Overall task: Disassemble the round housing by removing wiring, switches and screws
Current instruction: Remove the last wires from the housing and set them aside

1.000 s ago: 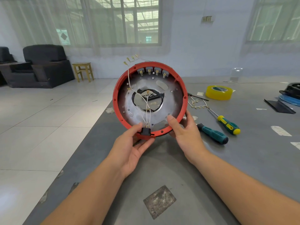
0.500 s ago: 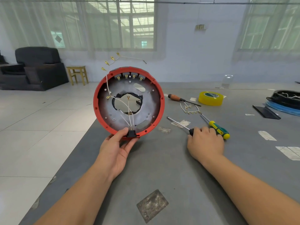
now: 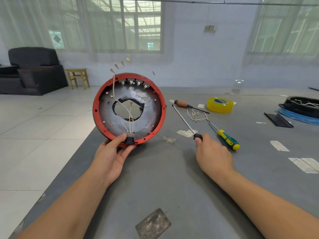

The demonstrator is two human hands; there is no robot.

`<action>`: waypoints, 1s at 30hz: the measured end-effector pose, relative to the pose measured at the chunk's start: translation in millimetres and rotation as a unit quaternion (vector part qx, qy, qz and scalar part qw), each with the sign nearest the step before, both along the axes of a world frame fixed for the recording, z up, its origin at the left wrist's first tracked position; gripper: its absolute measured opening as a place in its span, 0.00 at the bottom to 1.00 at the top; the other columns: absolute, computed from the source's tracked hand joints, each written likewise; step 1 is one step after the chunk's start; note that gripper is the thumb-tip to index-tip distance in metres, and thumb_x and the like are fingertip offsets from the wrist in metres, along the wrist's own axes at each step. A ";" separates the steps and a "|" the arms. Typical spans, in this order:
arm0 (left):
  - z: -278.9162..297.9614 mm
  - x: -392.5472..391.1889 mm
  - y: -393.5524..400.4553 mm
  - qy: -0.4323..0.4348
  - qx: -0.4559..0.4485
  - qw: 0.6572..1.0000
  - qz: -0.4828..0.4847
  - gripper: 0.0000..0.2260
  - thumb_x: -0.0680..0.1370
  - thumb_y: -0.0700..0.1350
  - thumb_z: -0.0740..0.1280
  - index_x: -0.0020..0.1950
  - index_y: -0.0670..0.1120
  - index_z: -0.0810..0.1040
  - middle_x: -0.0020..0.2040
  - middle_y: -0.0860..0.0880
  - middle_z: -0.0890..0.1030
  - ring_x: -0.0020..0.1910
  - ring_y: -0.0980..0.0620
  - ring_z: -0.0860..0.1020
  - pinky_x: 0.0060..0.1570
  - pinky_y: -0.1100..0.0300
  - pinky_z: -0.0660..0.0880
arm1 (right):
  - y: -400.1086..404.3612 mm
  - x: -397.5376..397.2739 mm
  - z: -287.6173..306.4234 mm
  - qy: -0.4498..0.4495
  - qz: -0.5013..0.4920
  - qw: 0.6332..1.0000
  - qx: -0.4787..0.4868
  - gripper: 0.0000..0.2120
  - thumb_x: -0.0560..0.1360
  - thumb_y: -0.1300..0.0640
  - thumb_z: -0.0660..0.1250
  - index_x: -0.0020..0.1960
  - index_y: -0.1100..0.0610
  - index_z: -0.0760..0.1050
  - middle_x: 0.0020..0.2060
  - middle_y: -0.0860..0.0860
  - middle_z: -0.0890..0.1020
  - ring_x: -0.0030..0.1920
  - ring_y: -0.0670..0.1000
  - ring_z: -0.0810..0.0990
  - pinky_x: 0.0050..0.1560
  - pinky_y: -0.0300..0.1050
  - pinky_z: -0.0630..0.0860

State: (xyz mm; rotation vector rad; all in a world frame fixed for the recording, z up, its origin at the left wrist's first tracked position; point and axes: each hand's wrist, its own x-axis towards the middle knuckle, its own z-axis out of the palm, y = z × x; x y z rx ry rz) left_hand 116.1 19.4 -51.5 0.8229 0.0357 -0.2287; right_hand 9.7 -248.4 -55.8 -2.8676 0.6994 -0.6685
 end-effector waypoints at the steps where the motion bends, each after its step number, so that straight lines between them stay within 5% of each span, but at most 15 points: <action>1: -0.7 0.4 1.0 0.002 -0.002 1.000 -0.001 0.20 0.80 0.34 0.71 0.71 0.31 0.73 0.49 0.39 0.87 0.54 0.42 0.87 0.44 0.53 0.85 | 0.8 -1.4 1.2 -0.018 0.013 1.000 0.014 0.18 0.85 0.43 0.47 0.59 0.53 0.69 0.49 0.54 0.82 0.48 0.63 0.80 0.38 0.52 0.68; 6: -1.3 -0.4 1.8 0.008 -0.003 1.000 -0.002 0.22 0.80 0.33 0.71 0.73 0.32 0.72 0.59 0.36 0.85 0.56 0.40 0.86 0.44 0.52 0.85 | 12.9 -8.5 7.2 -0.123 0.109 0.984 0.066 0.22 0.82 0.37 0.47 0.61 0.50 0.70 0.40 0.49 0.80 0.45 0.61 0.79 0.37 0.51 0.66; 11: -1.6 1.1 2.1 0.002 -0.009 1.000 0.023 0.35 0.78 0.31 0.73 0.81 0.43 0.62 0.55 0.40 0.85 0.53 0.42 0.87 0.47 0.46 0.86 | 22.2 -13.2 10.7 -0.066 0.174 0.981 0.052 0.27 0.72 0.23 0.47 0.56 0.42 0.65 0.38 0.44 0.77 0.41 0.55 0.79 0.39 0.51 0.76; 14: -2.3 0.5 3.4 0.003 -0.008 1.000 0.019 0.33 0.78 0.31 0.72 0.80 0.40 0.64 0.54 0.39 0.85 0.53 0.42 0.87 0.44 0.49 0.85 | 18.5 -14.4 14.0 -0.051 0.197 0.979 0.008 0.21 0.75 0.26 0.51 0.57 0.39 0.64 0.41 0.45 0.82 0.42 0.53 0.82 0.40 0.51 0.79; 20: -0.5 -0.4 5.0 0.000 0.002 1.000 0.000 0.26 0.78 0.31 0.71 0.76 0.36 0.69 0.64 0.34 0.82 0.57 0.40 0.86 0.46 0.49 0.85 | 4.7 -19.3 22.8 -0.086 0.261 0.956 -0.101 0.17 0.77 0.33 0.60 0.52 0.43 0.77 0.41 0.42 0.84 0.41 0.51 0.83 0.33 0.43 0.71; 30: -1.3 -0.8 3.0 0.002 0.014 1.000 0.001 0.23 0.79 0.30 0.70 0.74 0.35 0.71 0.59 0.36 0.84 0.55 0.40 0.87 0.44 0.49 0.85 | -17.2 -17.0 30.1 -0.124 0.282 0.933 -0.184 0.21 0.78 0.31 0.54 0.51 0.42 0.81 0.41 0.42 0.81 0.36 0.52 0.81 0.28 0.43 0.73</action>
